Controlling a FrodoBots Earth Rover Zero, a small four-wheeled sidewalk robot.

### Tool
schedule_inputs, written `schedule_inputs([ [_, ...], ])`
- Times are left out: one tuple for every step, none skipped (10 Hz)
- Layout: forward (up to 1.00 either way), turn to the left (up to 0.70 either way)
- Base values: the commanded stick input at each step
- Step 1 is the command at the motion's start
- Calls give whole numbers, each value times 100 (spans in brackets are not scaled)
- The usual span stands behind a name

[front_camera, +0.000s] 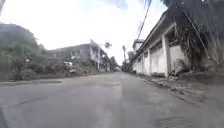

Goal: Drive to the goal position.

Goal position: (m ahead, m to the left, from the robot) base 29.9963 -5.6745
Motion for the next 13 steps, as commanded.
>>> schedule_inputs([
  [70,0],
  [70,0],
  [70,0],
  [70,0],
  [70,0],
  [70,-15],
  [70,-27],
  [70,-31],
  [70,-35],
  [70,-35],
  [70,-35],
  [70,-35],
  [70,-35],
])
